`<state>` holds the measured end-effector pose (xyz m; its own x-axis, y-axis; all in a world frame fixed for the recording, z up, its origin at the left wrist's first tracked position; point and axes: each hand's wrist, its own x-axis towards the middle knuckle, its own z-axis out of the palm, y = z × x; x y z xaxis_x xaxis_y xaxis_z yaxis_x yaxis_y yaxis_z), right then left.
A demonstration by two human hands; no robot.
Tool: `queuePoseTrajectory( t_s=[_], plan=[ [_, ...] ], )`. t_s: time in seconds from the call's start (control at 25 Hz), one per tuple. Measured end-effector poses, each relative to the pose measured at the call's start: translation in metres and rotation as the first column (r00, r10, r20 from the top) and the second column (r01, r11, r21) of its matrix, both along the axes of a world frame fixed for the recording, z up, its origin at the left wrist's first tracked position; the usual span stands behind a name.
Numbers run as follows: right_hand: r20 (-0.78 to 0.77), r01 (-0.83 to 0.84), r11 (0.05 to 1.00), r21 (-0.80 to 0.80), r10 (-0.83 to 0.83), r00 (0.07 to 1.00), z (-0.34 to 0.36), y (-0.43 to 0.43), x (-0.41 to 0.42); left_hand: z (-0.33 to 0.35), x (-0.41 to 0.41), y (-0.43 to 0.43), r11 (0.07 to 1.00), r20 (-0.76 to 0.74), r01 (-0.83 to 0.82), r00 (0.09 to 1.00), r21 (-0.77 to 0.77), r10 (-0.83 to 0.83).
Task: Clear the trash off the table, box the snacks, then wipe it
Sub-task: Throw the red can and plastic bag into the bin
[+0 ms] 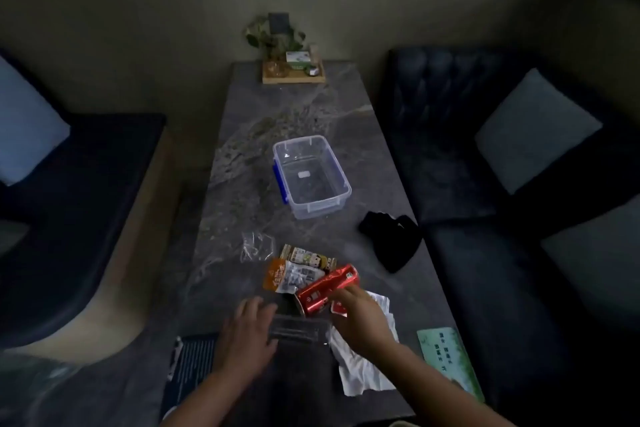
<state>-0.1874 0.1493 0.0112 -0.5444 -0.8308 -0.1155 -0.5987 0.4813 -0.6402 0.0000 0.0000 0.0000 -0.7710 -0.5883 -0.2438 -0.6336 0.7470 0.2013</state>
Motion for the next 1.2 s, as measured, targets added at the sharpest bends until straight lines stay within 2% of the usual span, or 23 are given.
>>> queuePoseTrajectory(
  t_s=[0.08,0.16,0.28,0.44,0.6,0.72,0.96,1.2],
  plan=[
    [-0.186,-0.115,0.992,0.041,0.121,0.975,0.000,-0.009,-0.009,-0.003,-0.008,-0.003,0.995,0.071,0.091,0.994,-0.040,-0.088],
    [-0.309,-0.208,0.973,0.102,0.229,0.923,0.002,-0.019,-0.021,-0.007,-0.014,-0.003,0.981,0.133,0.181,0.976,-0.071,-0.171],
    [-0.366,-0.285,0.908,0.307,0.389,0.846,0.001,-0.034,-0.029,-0.010,-0.024,-0.005,0.967,0.172,0.238,0.961,-0.096,-0.219],
    [-0.362,-0.325,0.842,0.429,0.490,0.793,-0.004,-0.046,-0.037,-0.010,-0.029,-0.007,0.972,0.151,0.226,0.965,-0.055,-0.216],
    [-0.372,-0.317,0.827,0.464,0.506,0.778,-0.013,-0.051,-0.040,-0.012,-0.028,-0.006,0.980,0.107,0.197,0.975,-0.013,-0.194],
    [-0.397,-0.303,0.854,0.423,0.476,0.785,-0.015,-0.048,-0.044,-0.010,-0.025,-0.005,0.985,0.098,0.172,0.980,0.010,-0.172],
    [-0.418,-0.158,0.947,0.278,0.268,0.868,-0.004,-0.027,-0.050,-0.001,-0.022,0.003,0.992,0.049,0.124,0.991,0.010,-0.124],
    [-0.365,-0.059,0.978,0.199,0.129,0.922,0.004,0.005,-0.057,0.008,-0.020,0.020,0.998,0.027,0.055,0.998,0.021,-0.055]
  ],
)
